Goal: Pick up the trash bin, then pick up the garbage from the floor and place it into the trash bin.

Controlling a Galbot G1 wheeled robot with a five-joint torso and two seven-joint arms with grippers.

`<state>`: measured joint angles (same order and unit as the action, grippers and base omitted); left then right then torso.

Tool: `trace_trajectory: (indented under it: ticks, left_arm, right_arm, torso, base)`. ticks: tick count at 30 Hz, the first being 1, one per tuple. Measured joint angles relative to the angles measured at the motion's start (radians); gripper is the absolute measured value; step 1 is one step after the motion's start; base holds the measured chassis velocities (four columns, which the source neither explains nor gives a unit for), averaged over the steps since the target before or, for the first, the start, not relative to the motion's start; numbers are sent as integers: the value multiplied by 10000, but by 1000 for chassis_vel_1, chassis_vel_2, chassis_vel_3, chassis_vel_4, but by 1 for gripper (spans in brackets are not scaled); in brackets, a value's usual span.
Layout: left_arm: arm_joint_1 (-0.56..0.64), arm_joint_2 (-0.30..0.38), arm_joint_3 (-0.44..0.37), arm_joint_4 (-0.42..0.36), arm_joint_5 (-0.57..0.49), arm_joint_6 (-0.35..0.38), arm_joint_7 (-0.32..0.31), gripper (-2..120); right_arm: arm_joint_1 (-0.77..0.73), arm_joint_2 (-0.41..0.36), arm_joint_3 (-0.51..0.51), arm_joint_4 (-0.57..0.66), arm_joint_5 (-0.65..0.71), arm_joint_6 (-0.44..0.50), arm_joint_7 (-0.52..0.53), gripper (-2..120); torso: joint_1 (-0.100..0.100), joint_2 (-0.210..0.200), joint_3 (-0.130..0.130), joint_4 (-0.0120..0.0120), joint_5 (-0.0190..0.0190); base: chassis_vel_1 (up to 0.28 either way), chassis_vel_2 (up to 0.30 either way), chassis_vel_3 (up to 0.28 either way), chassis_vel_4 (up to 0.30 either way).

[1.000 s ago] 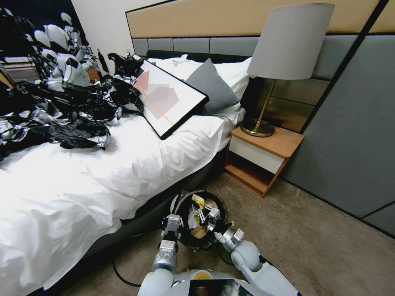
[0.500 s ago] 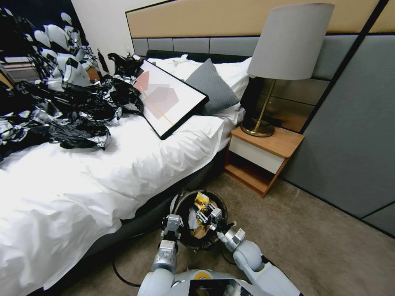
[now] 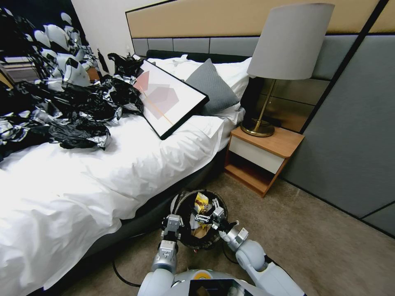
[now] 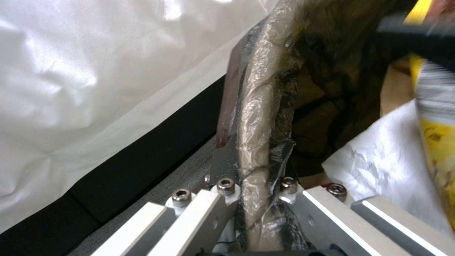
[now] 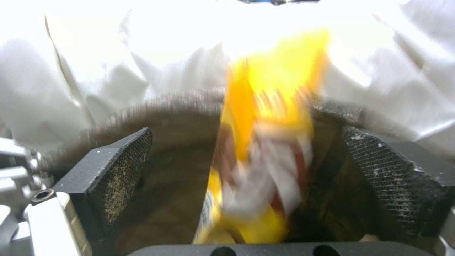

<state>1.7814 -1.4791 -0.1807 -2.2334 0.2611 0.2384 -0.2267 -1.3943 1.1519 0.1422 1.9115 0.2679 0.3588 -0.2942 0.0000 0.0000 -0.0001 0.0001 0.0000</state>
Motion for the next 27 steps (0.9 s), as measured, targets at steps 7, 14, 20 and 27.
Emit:
trace_trajectory:
  ticks: [7,14,20,27]
  left_arm:
    - [-3,5,-55,31,-39,4,3,0]
    - [-18,3,-74,45,-40,36,-1,0]
    - [-6,9,-102,34,-40,50,-5,0]
    - [30,7,-147,-32,-41,54,-9,0]
  right_arm:
    - [-228,-66,509,634,-116,89,-46,100]
    - [-618,-59,1268,1499,-190,266,-66,100]
    - [-873,173,1753,2306,-102,328,26,100]
    - [-1032,478,2297,2911,-49,483,273,100]
  torso:
    - [0,0,0,-2,-1]
    - [0,0,0,-3,0]
    - [0,0,0,-1,0]
    - [0,0,0,-1,0]
  base:
    - [0,0,0,0]
    - [0,0,0,0]
    - [0,0,0,0]
    - [0,0,0,0]
